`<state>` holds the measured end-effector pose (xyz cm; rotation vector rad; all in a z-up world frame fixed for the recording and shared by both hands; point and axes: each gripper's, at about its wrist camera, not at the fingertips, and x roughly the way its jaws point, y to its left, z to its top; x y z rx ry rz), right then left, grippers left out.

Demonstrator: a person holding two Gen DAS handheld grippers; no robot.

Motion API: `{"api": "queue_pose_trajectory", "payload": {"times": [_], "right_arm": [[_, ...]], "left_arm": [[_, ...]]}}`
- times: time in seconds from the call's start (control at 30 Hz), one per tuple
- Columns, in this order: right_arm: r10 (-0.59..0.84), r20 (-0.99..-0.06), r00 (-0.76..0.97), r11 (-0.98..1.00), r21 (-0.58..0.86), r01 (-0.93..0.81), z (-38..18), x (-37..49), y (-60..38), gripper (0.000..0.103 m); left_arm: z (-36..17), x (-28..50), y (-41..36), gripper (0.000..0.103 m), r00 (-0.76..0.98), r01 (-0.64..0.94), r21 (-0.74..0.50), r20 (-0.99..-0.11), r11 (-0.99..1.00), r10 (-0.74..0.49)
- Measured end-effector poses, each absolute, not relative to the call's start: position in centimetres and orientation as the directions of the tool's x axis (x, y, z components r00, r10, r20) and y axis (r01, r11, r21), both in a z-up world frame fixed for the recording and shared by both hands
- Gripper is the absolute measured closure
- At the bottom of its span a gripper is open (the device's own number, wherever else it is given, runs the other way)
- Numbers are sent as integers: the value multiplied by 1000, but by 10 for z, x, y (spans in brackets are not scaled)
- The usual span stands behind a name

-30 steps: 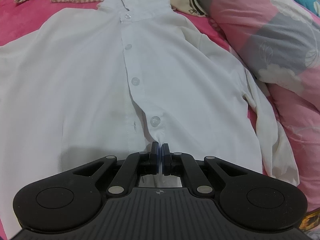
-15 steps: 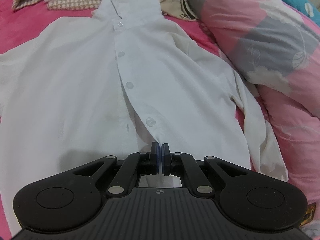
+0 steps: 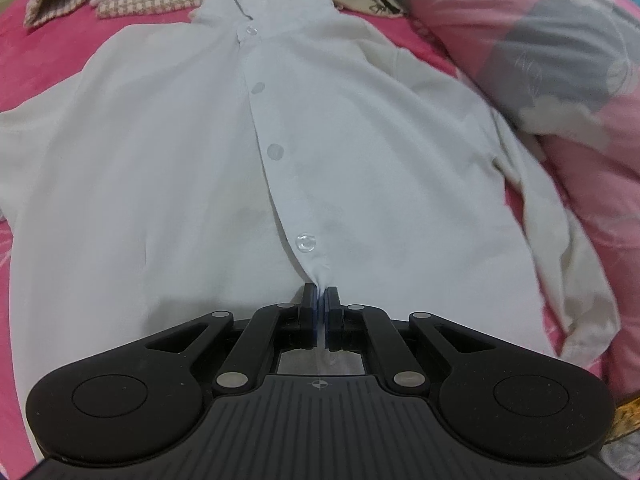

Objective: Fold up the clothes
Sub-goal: 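Grasp the shirt placket below a button with the left gripper and tug it straight, then open the left gripper and release the placket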

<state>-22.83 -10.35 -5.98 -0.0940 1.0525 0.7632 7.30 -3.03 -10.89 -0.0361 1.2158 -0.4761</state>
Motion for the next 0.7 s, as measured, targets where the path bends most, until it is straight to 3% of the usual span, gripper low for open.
{"api": "queue_pose_trajectory", "payload": {"times": [0.03,0.1,0.27,0.43,0.7], "right_arm": [[504,-824,258,740,258,-621,-66,-229,-99,95],[482,-845,231,733,245,-635,-77,-231,-94,93],[537,-815,220,735,323,-597,-71,-240,-104,71],[564,-780,272,767,372,-523,-52,-251,-131,71],[341,-813,473,933,230,-278,-39,-245,-191,71]], "left_arm": [[-110,73,-30,98,261,343,-273,-891,899,-371],[-109,72,-27,81,270,350,-270,-888,897,-372],[-92,58,-9,70,327,375,-283,-851,883,-411],[-70,30,15,67,371,434,-302,-798,849,-474],[-76,-73,11,66,156,659,-395,-761,640,-630]]}}
